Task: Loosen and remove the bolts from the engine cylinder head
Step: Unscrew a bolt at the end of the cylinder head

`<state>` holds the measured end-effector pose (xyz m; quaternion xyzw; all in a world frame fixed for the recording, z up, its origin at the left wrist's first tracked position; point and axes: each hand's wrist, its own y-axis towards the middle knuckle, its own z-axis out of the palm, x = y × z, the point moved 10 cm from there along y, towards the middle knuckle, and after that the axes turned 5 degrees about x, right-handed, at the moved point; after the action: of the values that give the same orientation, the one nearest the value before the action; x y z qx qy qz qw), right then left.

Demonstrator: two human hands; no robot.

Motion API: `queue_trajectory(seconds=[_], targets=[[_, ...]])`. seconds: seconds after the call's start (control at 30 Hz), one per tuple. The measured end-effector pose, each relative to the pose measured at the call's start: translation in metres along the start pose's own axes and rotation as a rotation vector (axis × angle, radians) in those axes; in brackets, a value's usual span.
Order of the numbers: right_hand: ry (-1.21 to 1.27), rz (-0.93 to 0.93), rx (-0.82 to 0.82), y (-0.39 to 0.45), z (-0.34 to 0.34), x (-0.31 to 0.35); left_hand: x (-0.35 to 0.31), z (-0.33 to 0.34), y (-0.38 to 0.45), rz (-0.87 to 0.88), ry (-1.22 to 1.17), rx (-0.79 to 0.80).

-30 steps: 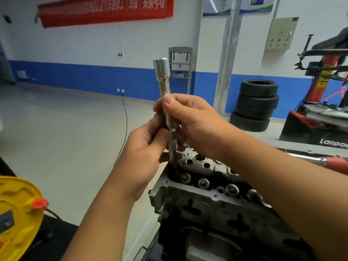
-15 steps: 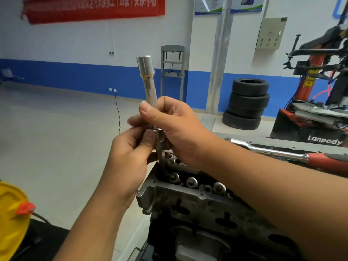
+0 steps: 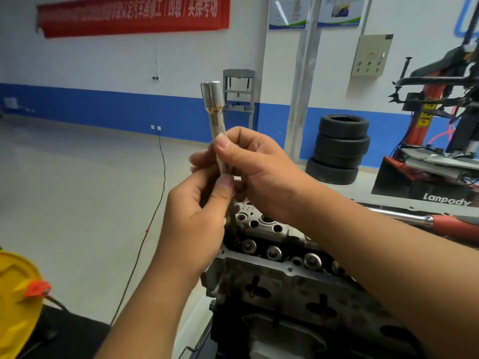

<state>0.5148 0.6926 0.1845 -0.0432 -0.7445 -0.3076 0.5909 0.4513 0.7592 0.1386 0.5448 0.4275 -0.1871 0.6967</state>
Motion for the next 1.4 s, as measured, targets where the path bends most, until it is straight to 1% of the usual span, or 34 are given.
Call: queue_trajectory(seconds=[0.07,0.1,0.17,0.23,0.37,0.43,0.6,0.7,0.8,0.93,1.13,1.3,1.4], targets=[[-0.027,-0.001,0.013,0.0,0.001,0.001,0.001,0.003,0.002,-0.018,-0.055,0.041],[-0.024,0.001,0.019,0.0,0.002,0.002,0.0,0.002,0.002,-0.005,-0.058,0.034],[0.007,0.007,0.037,0.0,0.005,0.001,-0.003,-0.003,0.002,0.015,-0.047,-0.016],[0.047,0.021,0.046,0.001,0.006,-0.002,0.0,-0.007,0.002,-0.006,-0.048,-0.082],[0.054,0.028,-0.05,0.001,-0.006,-0.002,-0.006,-0.01,-0.001,0.014,-0.051,-0.142],[0.038,0.018,-0.053,0.001,-0.007,0.001,-0.008,-0.011,-0.001,0.019,-0.046,-0.16],[-0.021,0.018,-0.01,0.001,-0.006,0.005,0.004,0.01,0.002,-0.097,-0.243,-0.018],[0.003,0.031,0.009,0.0,-0.003,0.005,0.002,0.008,0.001,-0.078,-0.17,-0.041],[0.057,0.047,0.027,0.002,-0.001,0.001,0.002,-0.002,0.0,-0.049,-0.159,-0.129],[0.041,0.03,-0.001,0.001,-0.006,0.001,0.005,-0.012,-0.005,-0.042,-0.195,-0.256],[-0.018,-0.006,-0.03,0.001,-0.005,0.006,0.004,-0.009,-0.007,-0.032,-0.147,-0.227],[-0.071,0.013,-0.025,0.0,-0.005,0.008,0.007,-0.004,-0.007,-0.073,-0.2,-0.172],[-0.057,0.029,0.007,0.0,-0.003,0.007,0.005,-0.003,-0.008,-0.05,-0.083,-0.178]])
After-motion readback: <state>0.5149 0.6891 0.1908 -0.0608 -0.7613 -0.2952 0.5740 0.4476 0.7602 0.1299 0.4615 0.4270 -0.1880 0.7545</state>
